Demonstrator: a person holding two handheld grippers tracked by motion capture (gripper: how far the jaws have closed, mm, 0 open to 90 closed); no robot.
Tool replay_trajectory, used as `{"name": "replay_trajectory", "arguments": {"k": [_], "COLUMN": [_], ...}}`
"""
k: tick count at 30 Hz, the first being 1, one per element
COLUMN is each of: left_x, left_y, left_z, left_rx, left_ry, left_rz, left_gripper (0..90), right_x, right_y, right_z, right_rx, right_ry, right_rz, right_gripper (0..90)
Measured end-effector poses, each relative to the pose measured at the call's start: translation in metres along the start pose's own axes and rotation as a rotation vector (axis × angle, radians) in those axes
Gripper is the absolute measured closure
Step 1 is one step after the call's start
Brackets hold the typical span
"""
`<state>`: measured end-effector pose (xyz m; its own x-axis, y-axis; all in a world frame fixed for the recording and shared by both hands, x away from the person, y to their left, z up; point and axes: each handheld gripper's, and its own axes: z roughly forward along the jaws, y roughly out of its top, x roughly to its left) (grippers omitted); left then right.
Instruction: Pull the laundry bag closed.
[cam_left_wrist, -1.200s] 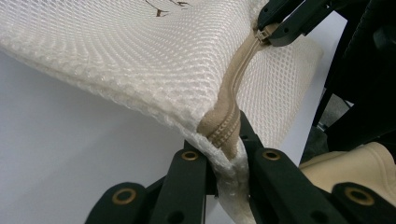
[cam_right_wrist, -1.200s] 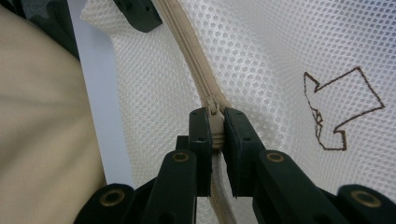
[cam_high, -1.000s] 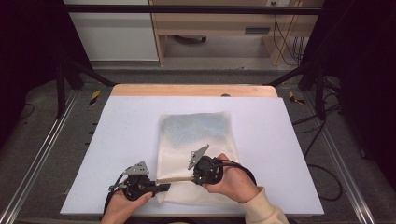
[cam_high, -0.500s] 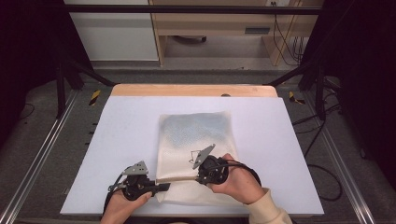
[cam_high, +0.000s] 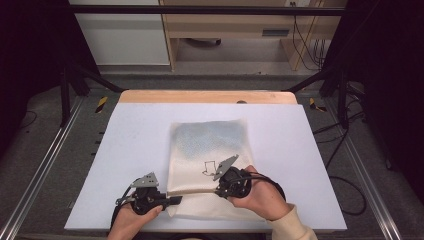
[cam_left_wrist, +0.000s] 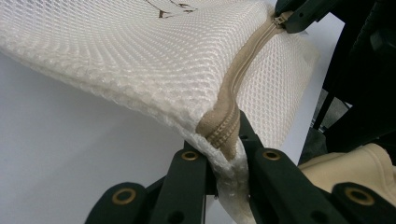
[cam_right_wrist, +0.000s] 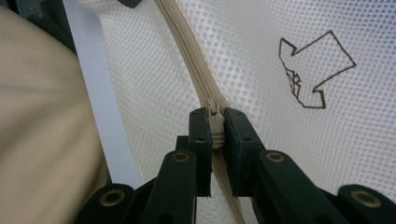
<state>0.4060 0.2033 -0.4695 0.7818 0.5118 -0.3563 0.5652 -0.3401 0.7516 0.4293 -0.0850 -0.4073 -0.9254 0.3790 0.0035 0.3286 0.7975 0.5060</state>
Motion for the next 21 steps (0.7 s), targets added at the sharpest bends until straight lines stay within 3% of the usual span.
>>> {"name": "replay_trajectory", "arguments": {"k": [21], "left_x": [0.0], "left_y": [0.001], "left_z": [-0.001], "left_rx": [-0.001], "left_ry": [0.001], "left_rz": [0.0], "left_gripper": [85.3], "right_x": [-0.003], "right_y": [-0.019], "right_z": [-0.01], "right_rx": [-0.015], "right_ry": [-0.016], "right_rz": [0.05], "right_gripper": [82.3]}}
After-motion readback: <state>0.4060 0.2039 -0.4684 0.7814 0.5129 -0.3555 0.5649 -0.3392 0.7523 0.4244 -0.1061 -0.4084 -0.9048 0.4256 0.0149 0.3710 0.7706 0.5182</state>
